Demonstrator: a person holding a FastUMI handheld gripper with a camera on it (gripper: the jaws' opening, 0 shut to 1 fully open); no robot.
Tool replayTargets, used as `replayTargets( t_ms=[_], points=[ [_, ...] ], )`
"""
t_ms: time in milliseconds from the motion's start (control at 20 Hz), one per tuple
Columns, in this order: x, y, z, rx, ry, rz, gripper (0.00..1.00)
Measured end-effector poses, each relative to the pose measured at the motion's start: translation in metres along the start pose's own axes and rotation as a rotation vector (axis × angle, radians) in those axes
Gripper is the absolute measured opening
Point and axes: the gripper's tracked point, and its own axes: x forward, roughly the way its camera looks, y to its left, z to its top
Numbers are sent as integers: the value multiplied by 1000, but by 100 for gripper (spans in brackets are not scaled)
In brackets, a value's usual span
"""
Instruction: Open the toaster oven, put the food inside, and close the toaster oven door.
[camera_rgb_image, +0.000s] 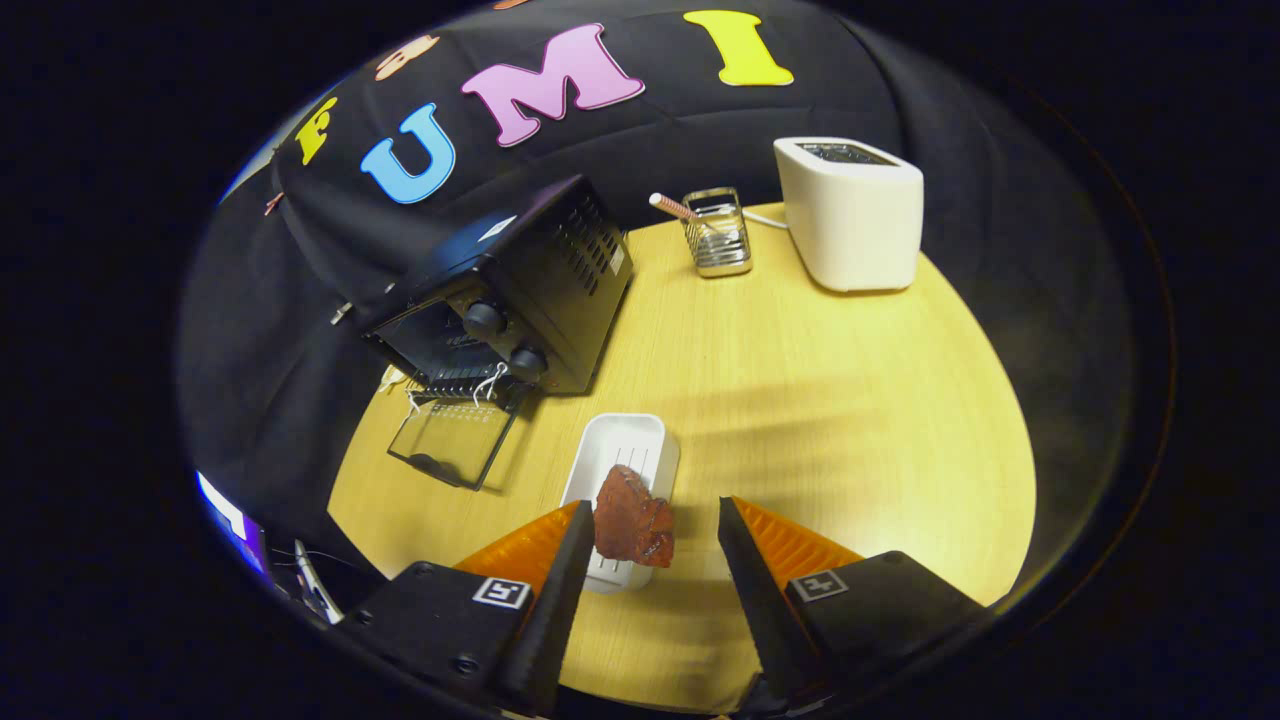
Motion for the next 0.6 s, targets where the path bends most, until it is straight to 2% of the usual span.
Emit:
replayTargets(
  t_ms=[50,100,250,400,600],
  points=[
    [2,2,-1,9,13,19,71],
    [5,3,-2,11,28,33,69],
    [9,1,-8,25,67,37,41],
    [15,-3,-13,74,116,42,41],
    [16,-5,-13,169,139,48,23]
  ],
)
